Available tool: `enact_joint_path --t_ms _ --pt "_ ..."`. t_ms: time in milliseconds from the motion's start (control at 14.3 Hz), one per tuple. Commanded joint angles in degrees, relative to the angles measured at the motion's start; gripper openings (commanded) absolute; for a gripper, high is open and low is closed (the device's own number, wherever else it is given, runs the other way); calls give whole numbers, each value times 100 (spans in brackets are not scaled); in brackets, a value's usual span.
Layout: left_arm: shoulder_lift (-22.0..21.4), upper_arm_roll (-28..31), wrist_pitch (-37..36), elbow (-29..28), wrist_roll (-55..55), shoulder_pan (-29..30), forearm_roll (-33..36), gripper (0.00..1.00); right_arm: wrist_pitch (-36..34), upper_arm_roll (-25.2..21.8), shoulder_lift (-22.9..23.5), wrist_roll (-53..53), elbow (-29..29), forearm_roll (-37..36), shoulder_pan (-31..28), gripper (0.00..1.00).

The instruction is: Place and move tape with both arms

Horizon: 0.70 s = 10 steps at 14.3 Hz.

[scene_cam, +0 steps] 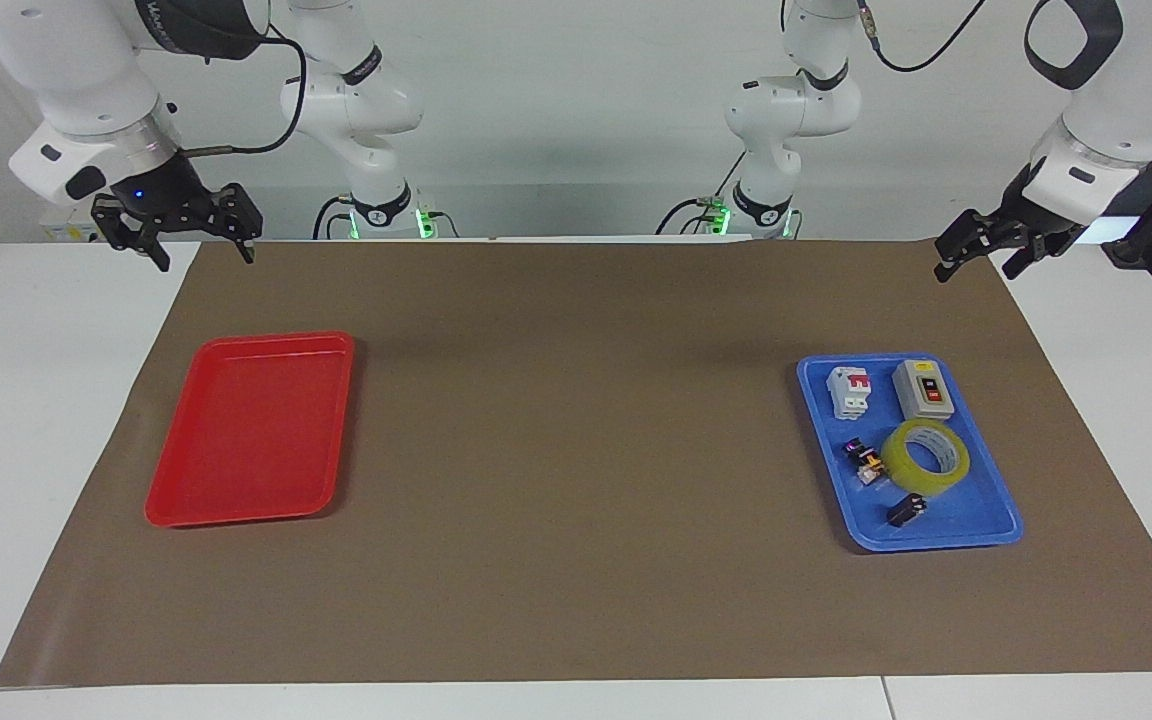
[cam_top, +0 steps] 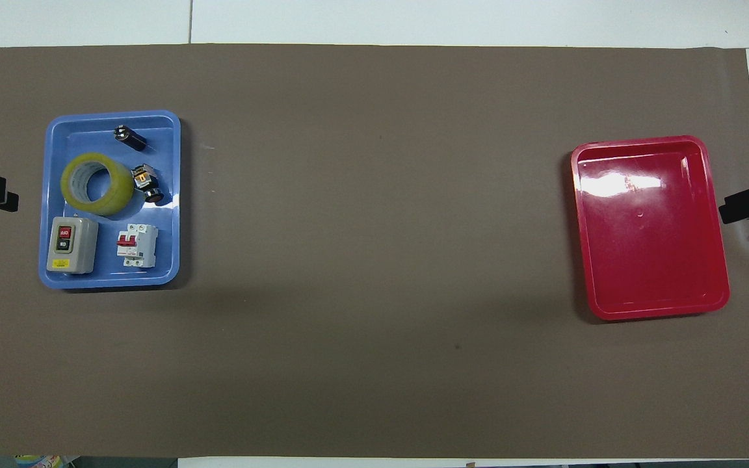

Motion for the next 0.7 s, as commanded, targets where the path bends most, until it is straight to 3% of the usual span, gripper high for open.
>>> enact_joint_path --t_ms 0,279,628 --pt "-160 -3 50 -182 75 12 -68 100 50 19 1 1 13 58 -43 100" --pt "-151 14 199 -226 66 29 -60 100 68 19 -8 18 -21 58 -26 100" --pt "-72 14 1376 -831 110 152 -68 100 68 19 -34 18 -57 58 -17 100"
